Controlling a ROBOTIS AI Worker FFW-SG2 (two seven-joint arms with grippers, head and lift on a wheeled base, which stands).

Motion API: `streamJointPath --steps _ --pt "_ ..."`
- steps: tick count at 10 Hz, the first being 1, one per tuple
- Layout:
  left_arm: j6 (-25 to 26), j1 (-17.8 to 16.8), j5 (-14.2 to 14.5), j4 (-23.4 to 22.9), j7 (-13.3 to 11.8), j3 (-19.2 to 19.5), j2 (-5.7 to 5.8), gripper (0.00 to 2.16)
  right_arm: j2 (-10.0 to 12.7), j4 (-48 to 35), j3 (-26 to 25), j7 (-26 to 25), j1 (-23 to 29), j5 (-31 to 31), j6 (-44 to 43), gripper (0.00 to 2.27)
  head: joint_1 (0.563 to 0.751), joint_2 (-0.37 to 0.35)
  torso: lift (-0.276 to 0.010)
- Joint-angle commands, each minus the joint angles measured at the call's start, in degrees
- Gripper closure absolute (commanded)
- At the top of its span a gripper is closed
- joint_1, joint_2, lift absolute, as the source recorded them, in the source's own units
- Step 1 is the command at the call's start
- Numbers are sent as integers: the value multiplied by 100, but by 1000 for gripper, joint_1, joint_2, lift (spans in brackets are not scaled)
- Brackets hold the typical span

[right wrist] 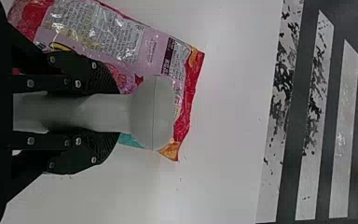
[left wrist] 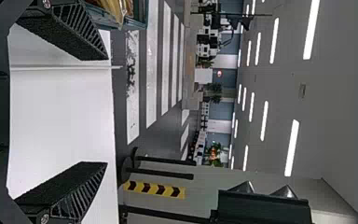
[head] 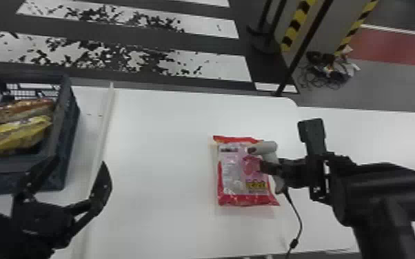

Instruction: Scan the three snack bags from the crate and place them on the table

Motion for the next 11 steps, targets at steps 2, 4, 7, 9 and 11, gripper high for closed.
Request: streamJointPath --steps 2,4,7,9,11 --pt "0 30 0 -12 0 -1 12 70 18 306 180 -17 -255 57 167 2260 695 -178 -62" --pt "-18 39 0 -21 0 16 21 70 18 490 216 -70 -334 92 131 2260 695 -173 -62" --pt "-18 30 0 -12 0 16 12 70 18 394 22 -88 -299 31 114 2260 695 -181 -62" --pt "-18 30 0 -12 0 16 12 70 18 358 -250 -79 -264 -48 79 2260 695 -190 -62" --pt "-18 21 0 -3 0 25 12 70 -44 508 -593 -70 -264 -66 -79 2260 695 -214 -62"
